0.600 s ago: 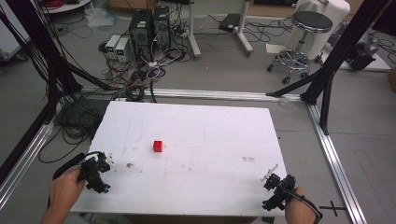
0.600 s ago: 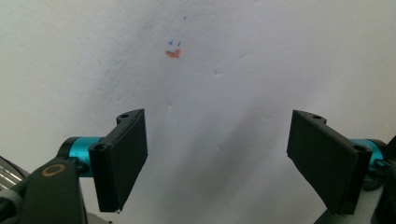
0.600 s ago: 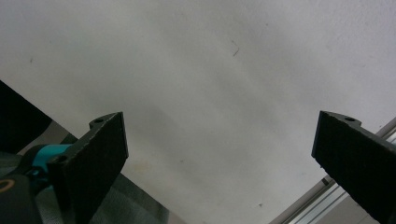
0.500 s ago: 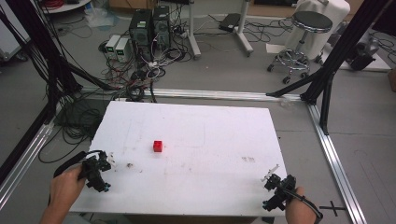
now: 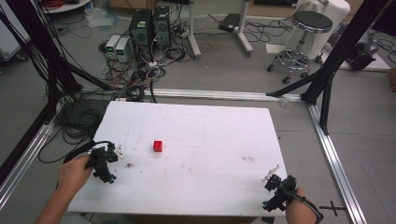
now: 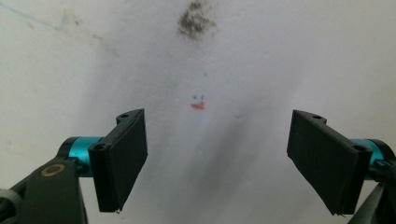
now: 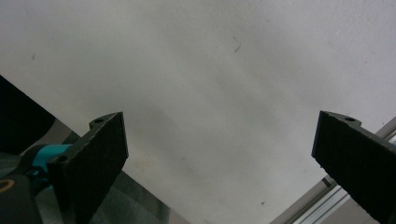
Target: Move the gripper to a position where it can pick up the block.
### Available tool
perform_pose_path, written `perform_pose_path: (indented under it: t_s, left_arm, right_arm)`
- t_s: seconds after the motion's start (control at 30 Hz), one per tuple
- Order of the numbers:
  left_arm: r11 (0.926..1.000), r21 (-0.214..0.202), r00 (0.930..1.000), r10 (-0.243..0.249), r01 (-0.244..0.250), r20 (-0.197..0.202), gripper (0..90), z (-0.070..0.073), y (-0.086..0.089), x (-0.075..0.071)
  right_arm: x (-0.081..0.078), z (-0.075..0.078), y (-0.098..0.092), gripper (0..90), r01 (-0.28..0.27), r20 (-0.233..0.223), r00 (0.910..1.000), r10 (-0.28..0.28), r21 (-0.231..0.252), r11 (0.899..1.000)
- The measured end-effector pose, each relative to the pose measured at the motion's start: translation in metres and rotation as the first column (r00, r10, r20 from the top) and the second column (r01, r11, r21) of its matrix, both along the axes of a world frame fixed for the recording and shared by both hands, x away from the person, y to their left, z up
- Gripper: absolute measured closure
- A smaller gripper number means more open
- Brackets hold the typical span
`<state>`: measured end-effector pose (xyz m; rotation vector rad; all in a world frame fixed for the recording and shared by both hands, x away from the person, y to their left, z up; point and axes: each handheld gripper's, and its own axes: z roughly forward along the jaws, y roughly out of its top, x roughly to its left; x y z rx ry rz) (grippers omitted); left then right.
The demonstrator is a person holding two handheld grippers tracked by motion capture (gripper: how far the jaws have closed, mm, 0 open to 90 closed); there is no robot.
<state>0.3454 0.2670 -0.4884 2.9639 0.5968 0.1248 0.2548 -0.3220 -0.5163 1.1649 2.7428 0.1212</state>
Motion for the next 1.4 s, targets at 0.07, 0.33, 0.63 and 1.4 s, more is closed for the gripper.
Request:
perform_pose_path:
  t_s: [0.07,0.33,0.63,1.4]
  left_arm:
    - [0.9999,0.0,0.9999,-0.015,0.015,-0.006,20.5,0.002,-0.004,0.005]
    - [0.9969,0.014,0.9968,-0.077,0.077,-0.021,20.3,0.008,-0.018,0.025]
    - [0.993,0.026,0.9926,-0.114,0.115,-0.04,20.3,0.012,-0.029,0.045]
    - [0.9609,0.077,0.9628,-0.261,0.266,-0.072,19.9,0.029,-0.072,0.087]
  right_arm:
    - [0.001,0.0,0.0,2.8,-0.004,-0.004,1.0,0.004,0.0,1.0]
    - [0.002,-0.001,0.003,2.8,-0.011,-0.007,0.9999,0.011,-0.002,1.0]
    - [0.003,-0.002,0.003,2.8,-0.01,-0.009,0.9999,0.01,-0.008,1.0]
    - [0.004,-0.003,0.006,2.8,-0.02,-0.018,0.9996,0.02,-0.012,1.0]
